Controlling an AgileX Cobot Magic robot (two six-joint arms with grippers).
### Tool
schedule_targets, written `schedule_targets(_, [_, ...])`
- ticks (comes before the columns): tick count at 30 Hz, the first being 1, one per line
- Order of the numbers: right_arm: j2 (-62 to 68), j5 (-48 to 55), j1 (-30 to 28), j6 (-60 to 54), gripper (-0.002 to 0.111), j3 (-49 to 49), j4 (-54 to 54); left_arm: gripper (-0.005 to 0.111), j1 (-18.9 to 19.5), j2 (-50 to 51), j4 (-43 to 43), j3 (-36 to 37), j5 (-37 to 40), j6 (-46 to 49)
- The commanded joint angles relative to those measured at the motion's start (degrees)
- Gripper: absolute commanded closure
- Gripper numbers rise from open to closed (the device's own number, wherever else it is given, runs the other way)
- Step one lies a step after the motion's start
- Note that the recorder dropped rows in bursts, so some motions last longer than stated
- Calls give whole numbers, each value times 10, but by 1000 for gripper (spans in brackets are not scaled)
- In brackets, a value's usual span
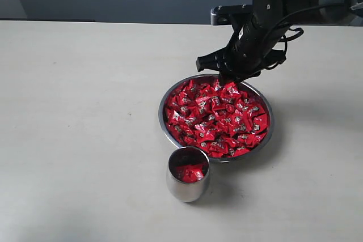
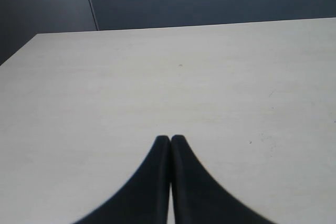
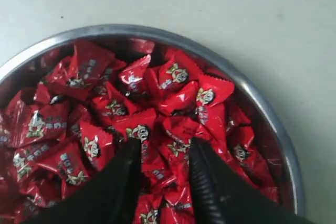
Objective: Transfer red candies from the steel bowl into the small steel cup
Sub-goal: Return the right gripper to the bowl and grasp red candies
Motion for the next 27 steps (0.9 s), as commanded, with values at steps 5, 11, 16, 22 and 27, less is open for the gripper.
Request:
schedule_targets(5, [51, -2, -4, -57, 77, -3, 36, 106, -4, -3, 1, 3, -4, -1])
schedule_targets(11, [55, -16, -4, -64, 77, -3, 37, 106, -4, -3, 1, 3, -4, -1])
schedule_targets(16, [55, 9, -4, -94, 77, -25, 66, 106, -4, -3, 1, 3, -4, -1])
schedule_targets(22, [67, 22, -4, -105, 62, -54, 77, 106, -4, -3, 1, 3, -4, -1])
schedule_targets(27, [85, 27, -4, -105, 68, -54, 78, 106, -4, -3, 1, 3, -4, -1])
